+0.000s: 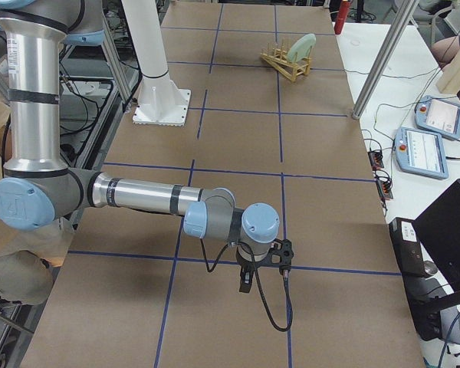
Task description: Place plate on table
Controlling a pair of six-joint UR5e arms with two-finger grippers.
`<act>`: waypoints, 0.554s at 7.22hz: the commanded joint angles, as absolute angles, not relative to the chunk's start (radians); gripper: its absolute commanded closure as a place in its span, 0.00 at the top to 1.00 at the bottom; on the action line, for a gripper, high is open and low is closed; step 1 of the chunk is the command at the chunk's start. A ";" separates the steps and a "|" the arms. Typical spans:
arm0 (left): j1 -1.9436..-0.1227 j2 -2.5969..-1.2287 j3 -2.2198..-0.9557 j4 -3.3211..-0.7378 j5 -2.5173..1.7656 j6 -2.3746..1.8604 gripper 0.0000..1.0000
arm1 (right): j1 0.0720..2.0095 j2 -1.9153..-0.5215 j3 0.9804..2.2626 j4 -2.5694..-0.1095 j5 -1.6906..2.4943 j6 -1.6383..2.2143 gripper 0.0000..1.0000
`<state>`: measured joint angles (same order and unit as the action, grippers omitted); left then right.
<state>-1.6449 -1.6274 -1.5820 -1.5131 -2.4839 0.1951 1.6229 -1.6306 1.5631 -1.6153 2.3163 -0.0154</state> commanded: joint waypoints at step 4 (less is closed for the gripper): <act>-1.475 -1.733 -1.551 -2.056 -2.638 -0.825 1.00 | 1.623 -1.631 1.563 -1.615 2.316 -0.015 1.00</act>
<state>-1.5414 -1.6850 -1.5842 -1.8679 -2.6365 -0.5377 1.6230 -1.6306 1.5631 -1.6153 2.3163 -0.0153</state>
